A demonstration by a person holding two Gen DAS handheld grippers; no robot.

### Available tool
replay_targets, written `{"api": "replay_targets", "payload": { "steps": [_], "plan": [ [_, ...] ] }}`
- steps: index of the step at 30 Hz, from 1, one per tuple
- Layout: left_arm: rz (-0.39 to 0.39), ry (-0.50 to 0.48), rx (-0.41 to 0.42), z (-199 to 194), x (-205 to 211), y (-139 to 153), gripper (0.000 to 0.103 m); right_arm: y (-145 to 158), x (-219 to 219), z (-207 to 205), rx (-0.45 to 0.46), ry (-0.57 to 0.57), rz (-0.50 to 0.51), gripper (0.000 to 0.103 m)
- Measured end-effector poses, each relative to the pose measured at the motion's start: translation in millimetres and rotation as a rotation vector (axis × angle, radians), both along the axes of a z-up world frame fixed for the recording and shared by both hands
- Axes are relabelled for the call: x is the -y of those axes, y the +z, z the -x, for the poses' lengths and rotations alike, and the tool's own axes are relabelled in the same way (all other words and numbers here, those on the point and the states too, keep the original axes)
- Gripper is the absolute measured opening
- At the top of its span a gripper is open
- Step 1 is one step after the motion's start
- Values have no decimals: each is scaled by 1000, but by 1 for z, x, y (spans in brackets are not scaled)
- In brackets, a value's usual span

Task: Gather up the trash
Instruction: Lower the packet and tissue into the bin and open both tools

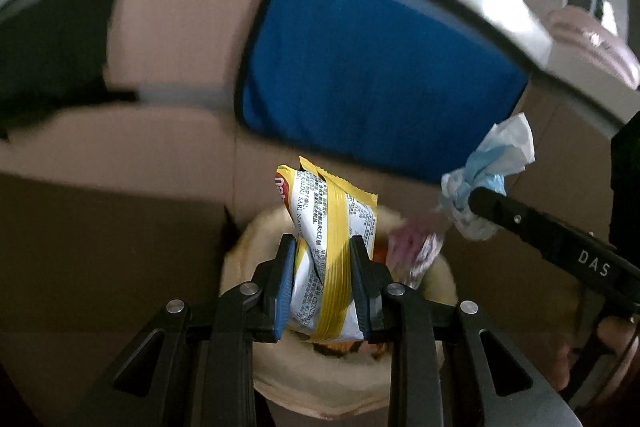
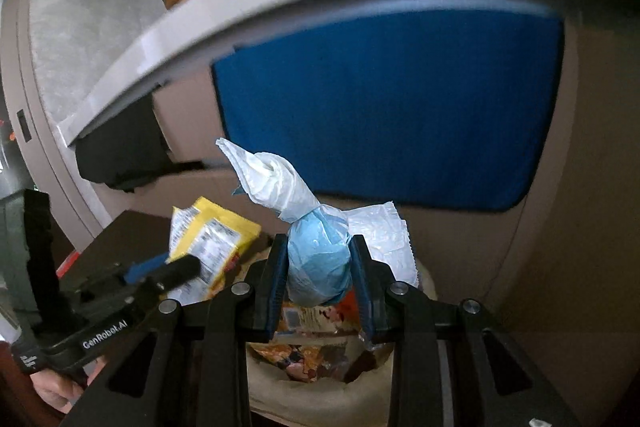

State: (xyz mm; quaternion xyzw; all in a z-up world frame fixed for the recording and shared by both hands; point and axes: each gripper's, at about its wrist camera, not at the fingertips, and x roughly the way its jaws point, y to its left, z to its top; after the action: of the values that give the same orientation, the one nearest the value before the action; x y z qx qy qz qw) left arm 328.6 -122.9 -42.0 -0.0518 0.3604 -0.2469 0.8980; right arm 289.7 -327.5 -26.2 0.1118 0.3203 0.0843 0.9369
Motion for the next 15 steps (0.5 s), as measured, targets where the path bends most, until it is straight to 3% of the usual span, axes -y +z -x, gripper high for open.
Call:
{"api": "replay_targets", "payload": {
  "steps": [8, 15],
  "plan": [
    [-28, -43, -189, -30, 13, -55, 28, -77, 13, -42, -203, -2, -86, 29],
    [-54, -45, -219, -48, 22, -71, 31, -107, 8, -60, -288, 10, -123, 29]
  ]
}}
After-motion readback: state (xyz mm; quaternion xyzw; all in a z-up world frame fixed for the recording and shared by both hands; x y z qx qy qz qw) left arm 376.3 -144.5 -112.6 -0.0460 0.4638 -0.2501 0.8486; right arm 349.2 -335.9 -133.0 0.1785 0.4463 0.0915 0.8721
